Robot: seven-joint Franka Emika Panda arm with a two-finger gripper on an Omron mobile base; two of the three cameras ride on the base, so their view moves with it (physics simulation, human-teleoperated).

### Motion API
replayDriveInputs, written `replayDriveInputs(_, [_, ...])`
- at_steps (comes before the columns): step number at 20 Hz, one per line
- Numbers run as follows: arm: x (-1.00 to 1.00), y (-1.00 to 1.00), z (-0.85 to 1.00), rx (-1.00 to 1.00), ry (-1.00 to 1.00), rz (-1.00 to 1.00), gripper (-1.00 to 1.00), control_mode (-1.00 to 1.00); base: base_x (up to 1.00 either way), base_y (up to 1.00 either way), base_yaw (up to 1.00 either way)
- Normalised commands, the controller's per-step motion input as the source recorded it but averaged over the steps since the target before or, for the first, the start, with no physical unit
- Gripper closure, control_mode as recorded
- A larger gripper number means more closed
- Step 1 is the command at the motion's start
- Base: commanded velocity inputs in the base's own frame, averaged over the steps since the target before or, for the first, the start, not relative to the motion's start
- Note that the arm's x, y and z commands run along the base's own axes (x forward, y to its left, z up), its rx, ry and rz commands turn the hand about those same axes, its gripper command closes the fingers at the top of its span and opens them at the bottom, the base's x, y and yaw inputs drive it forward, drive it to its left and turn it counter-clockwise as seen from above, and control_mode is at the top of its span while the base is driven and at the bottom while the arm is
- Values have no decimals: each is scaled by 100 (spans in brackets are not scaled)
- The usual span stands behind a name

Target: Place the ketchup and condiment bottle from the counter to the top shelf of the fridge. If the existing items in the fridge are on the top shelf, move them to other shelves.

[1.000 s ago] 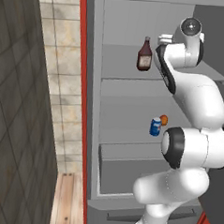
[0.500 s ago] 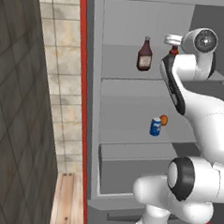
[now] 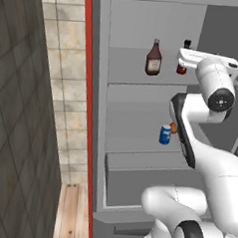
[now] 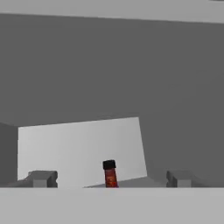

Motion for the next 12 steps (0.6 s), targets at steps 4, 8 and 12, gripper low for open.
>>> replayDriveInputs(4, [-100, 33, 40, -9, -18, 2, -100, -100, 0, 0, 0])
replayDriveInputs(8, [-100, 39, 24, -10, -3, 4, -100, -100, 0, 0, 0])
replayDriveInputs(12, [-100, 37, -18, -13, -1, 6, -100, -100, 0, 0, 0])
